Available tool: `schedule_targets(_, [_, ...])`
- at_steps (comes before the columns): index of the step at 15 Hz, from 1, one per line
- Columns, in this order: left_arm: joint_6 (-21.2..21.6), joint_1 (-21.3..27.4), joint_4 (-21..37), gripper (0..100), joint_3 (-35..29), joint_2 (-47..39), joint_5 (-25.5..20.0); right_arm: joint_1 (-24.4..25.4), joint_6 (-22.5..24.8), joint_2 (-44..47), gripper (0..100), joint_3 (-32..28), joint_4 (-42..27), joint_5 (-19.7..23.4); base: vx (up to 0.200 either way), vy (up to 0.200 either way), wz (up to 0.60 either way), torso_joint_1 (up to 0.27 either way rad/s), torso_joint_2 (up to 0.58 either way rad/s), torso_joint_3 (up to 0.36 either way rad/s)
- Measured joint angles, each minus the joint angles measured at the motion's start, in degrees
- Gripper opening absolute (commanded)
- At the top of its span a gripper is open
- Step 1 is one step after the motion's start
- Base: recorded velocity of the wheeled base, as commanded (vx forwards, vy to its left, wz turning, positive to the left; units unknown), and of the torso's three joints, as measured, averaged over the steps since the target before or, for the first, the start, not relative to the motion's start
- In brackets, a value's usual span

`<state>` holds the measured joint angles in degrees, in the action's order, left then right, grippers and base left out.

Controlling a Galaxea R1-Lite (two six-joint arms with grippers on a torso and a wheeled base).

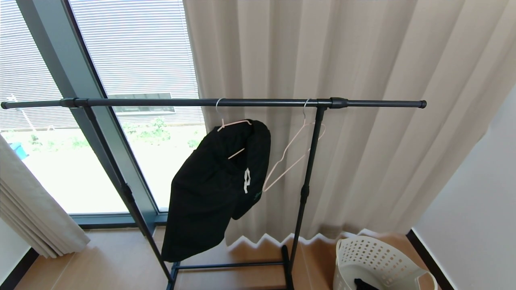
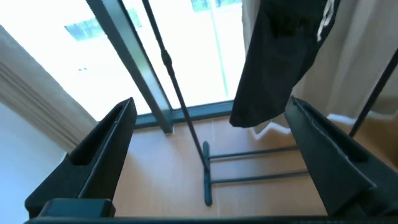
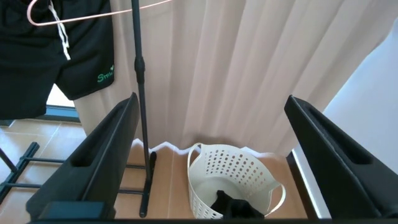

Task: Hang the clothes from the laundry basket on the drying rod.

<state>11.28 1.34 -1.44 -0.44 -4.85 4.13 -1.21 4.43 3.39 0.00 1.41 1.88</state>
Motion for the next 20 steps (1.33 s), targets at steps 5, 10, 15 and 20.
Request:
schedule_targets(5, [-6.99,-1.27,1.95,100,0.23,4.28,-8.80,0.90,-2.11,-2.65,100,0.00,0.50,-1.67,0.000,0.000,0.00,0.000,0.00,0.000])
schedule_targets(10, [-9.05,-1.23,2.06,100,-0.11,4.69,-10.73,1.05,-4.69,-3.04,100,0.00,0.68,-3.79,0.000,0.000,0.00,0.000,0.00,0.000])
schedule_targets(15, [-10.70,-1.24,2.06,100,-0.18,4.69,-10.73,1.07,-3.91,-3.08,100,0.00,0.35,-1.67,0.000,0.000,0.00,0.000,0.00,0.000])
schedule_targets(20, [-9.56,-1.27,2.06,100,-0.07,4.69,-10.51,1.02,-3.47,-3.08,100,0.00,0.59,-2.19,0.000,0.000,0.00,0.000,0.00,0.000])
